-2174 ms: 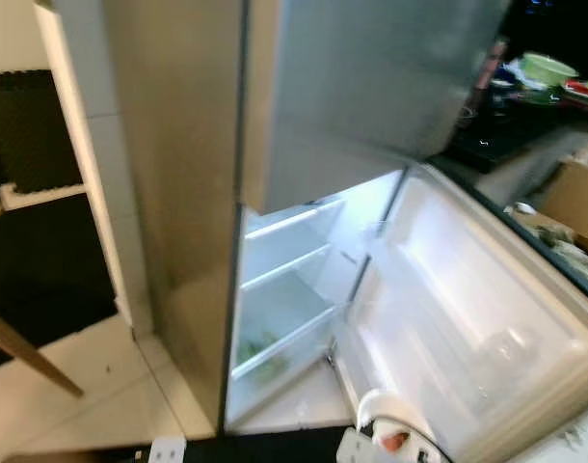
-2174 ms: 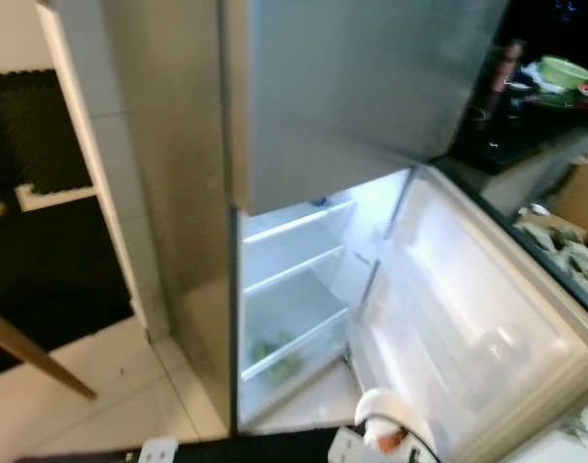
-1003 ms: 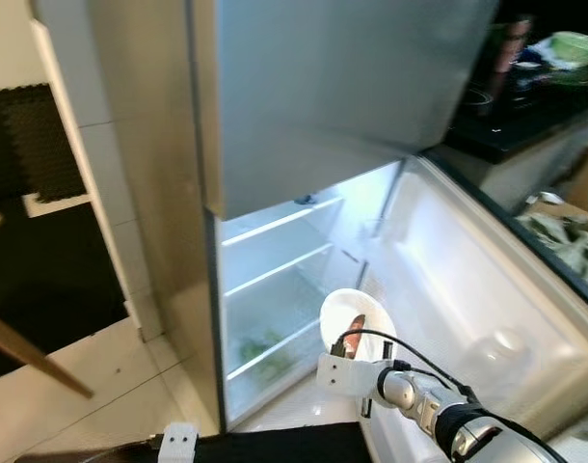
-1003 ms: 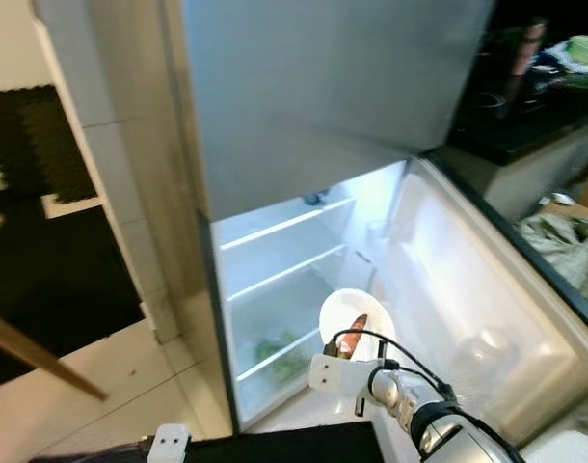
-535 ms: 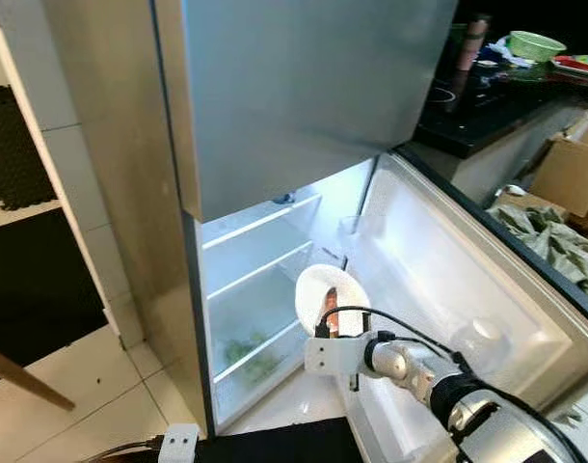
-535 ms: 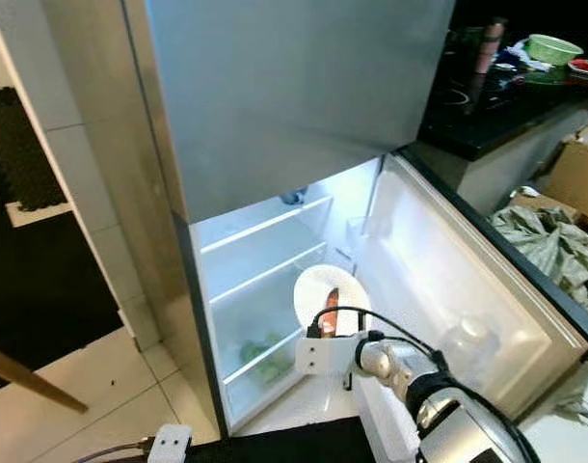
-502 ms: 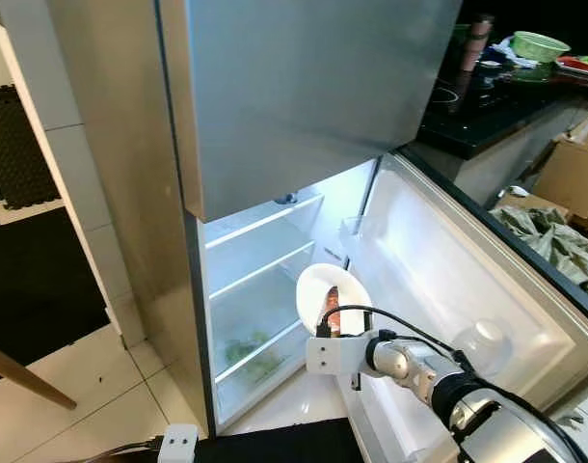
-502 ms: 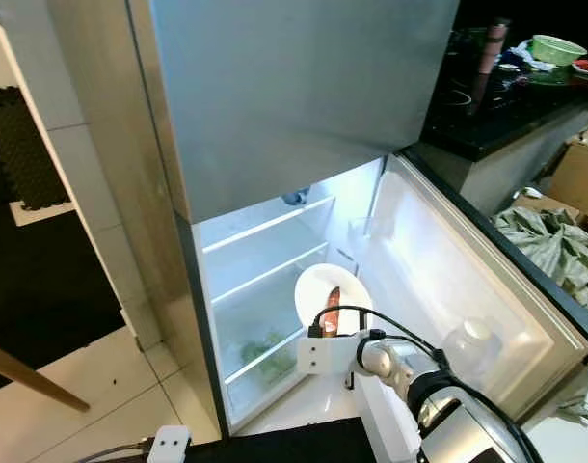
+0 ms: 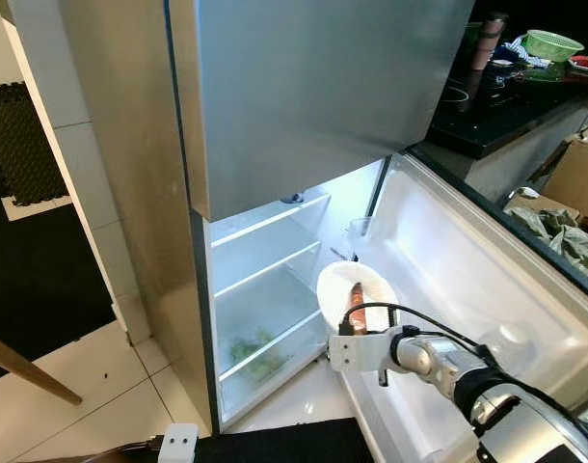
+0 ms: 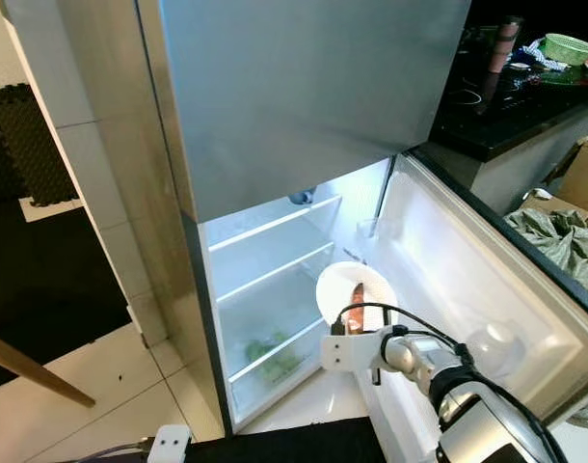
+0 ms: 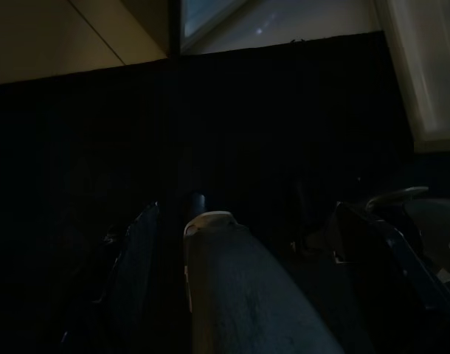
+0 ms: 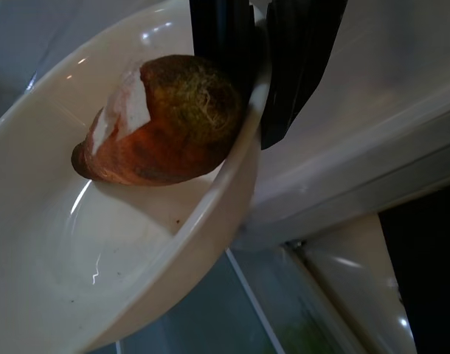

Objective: Restocking fridge

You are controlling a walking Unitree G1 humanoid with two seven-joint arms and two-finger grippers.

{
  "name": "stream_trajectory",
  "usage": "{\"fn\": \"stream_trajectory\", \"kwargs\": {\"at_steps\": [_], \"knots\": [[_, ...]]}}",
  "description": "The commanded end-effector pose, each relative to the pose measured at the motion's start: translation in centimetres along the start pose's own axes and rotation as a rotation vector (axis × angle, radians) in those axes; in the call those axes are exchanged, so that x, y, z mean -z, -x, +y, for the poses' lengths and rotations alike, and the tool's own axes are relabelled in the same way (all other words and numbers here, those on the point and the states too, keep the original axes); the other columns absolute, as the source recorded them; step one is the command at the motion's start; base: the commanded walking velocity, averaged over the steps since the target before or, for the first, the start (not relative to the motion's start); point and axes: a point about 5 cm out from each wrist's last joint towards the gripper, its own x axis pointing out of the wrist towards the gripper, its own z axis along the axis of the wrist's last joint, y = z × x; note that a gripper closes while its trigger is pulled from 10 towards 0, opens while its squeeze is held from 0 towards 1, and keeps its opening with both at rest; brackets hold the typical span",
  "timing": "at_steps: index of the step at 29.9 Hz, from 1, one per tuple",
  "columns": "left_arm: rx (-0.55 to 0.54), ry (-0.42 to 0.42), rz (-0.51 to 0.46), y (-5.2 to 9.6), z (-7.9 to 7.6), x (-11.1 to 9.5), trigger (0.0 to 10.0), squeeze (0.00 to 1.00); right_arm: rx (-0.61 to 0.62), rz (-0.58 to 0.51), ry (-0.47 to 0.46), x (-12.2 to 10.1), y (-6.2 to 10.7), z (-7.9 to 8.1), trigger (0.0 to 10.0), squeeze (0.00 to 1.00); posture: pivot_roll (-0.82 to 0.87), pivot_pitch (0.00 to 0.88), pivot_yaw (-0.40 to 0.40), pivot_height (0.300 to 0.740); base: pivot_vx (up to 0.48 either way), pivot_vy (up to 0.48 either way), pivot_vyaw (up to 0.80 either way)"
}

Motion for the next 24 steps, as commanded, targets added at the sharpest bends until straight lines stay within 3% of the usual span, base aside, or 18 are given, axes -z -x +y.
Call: {"fn": "stream_trajectory", "kwargs": {"at_steps": [1,14,19,24], "knots": [[0.008,0.002,0.024,0.0,-0.3,0.6,10.0,0.0,0.022,0.08,-0.02,1.9,0.6,-0.4,10.0,0.0,-0.03,0.012,-0.072,0.74,0.0,0.0,0.0],[0.014,-0.011,0.021,0.0,-0.2,0.4,10.0,0.0,0.067,0.215,-0.056,5.6,2.2,-0.6,10.0,0.0,-0.04,0.016,-0.056,0.74,0.0,0.0,0.0],[0.015,-0.014,0.021,0.0,-0.2,0.3,10.0,0.0,0.061,0.21,-0.067,5.4,2.0,0.0,10.0,0.0,-0.04,0.013,-0.052,0.74,0.0,0.0,0.0],[0.019,-0.02,0.019,0.0,-0.2,0.1,10.0,0.0,0.033,0.158,-0.093,3.8,1.1,1.9,10.0,0.0,-0.04,0.009,-0.05,0.74,0.0,0.0,0.0]]}}
